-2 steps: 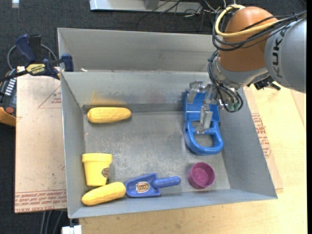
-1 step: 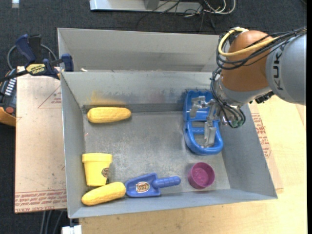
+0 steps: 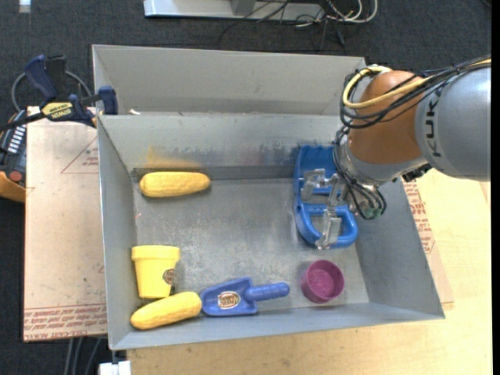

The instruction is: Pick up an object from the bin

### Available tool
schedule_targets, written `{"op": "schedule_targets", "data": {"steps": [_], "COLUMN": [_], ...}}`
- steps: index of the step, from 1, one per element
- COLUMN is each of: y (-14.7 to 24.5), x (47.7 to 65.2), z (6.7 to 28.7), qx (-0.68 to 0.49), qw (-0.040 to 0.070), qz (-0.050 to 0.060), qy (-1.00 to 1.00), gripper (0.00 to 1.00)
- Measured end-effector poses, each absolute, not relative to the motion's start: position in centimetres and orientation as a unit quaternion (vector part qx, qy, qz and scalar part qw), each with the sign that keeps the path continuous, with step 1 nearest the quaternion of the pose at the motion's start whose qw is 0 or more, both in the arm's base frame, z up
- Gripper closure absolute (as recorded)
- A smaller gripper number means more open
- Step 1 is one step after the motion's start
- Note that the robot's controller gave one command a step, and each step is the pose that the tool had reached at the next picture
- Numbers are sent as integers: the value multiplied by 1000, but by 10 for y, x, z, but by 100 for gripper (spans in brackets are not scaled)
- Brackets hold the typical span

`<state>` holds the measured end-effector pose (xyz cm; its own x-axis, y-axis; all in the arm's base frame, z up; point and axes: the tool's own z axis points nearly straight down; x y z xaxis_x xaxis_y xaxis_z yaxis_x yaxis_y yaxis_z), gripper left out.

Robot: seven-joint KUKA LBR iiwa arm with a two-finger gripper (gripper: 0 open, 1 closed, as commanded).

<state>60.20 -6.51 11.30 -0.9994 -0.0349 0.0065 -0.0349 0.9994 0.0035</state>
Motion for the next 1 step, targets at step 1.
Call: {"op": "schedule_targets", "data": {"steps": [1], "y": [-83], "x": [659], "z": [90], "qx": [-70], "qw": [-3], "qz": [-1], "qy": [-998], "gripper": [0]}}
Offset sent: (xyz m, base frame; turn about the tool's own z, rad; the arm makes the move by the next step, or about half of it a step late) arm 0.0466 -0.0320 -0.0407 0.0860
